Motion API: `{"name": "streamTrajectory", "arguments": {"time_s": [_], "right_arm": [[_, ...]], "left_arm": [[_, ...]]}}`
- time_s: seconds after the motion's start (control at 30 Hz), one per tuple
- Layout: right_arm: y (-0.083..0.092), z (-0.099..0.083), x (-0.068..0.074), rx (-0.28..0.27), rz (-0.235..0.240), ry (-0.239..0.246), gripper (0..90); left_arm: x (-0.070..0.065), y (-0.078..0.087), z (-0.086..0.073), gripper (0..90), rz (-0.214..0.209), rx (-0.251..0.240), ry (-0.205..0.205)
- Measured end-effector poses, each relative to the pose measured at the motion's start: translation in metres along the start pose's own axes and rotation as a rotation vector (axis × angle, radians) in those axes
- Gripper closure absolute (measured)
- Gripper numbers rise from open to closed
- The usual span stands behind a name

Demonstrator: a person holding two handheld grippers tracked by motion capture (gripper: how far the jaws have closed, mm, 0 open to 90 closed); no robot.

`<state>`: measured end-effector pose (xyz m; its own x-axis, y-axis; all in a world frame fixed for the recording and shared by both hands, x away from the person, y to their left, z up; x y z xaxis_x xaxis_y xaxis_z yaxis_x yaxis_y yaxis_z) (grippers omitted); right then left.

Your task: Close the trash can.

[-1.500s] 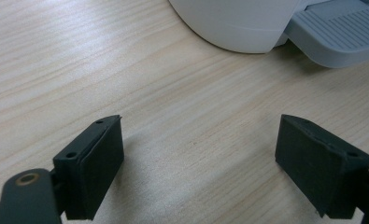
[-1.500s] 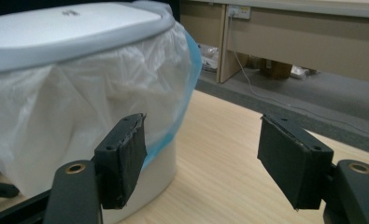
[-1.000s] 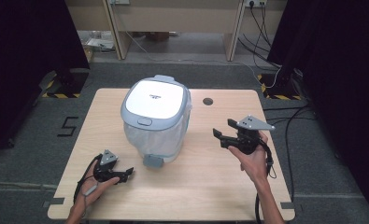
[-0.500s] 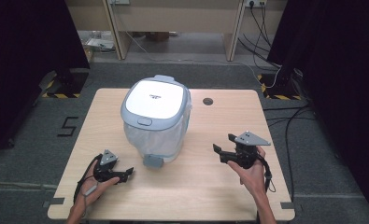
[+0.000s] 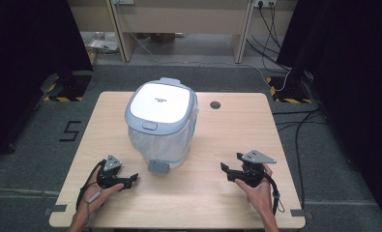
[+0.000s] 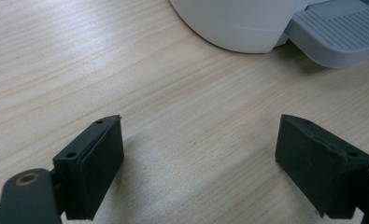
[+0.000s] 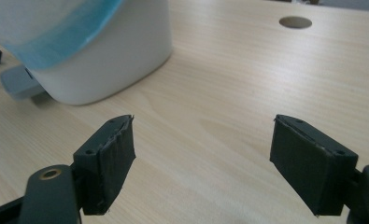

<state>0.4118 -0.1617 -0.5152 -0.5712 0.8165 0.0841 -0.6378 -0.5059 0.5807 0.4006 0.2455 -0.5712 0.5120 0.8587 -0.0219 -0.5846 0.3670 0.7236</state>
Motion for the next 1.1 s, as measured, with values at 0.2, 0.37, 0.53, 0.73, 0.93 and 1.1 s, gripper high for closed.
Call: {"name": "streamTrajectory", "arguments": {"time_s": [0.2, 0.37, 0.53, 0.73, 0.93, 1.1], "right_arm": [[-0.005, -0.015, -0.004, 0.042, -0.014, -0.014, 21.8], [-0.01, -0.025, -0.006, 0.089, -0.033, -0.012, 20.5], [-0.013, -0.033, -0.007, 0.119, -0.041, -0.017, 20.2], [-0.016, -0.04, -0.006, 0.159, -0.041, -0.021, 19.5], [-0.018, -0.044, -0.008, 0.186, -0.056, -0.016, 18.4], [-0.019, -0.046, -0.007, 0.204, -0.055, -0.008, 15.0]], "left_arm": [[0.0, 0.0, 0.0, 14.3, 0.0, 0.0, 0.0], [0.0, 0.0, 0.0, 14.3, 0.0, 0.0, 0.0], [0.0, 0.0, 0.0, 14.3, 0.0, 0.0, 0.0], [0.0, 0.0, 0.0, 14.3, 0.0, 0.0, 0.0], [0.0, 0.0, 0.0, 14.3, 0.0, 0.001, 0.0], [0.0, 0.0, 0.0, 14.3, 0.0, 0.0, 0.0]]}}
Point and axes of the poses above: each handheld gripper's, and its own axes: y roughly backward along the jaws, z roughly out of its top, x roughly to its left, the point moved 7 cm from there along -y, roughly forward along the jaws, and after that the axes turned 5 degrees about x, right-handed, at the moved point
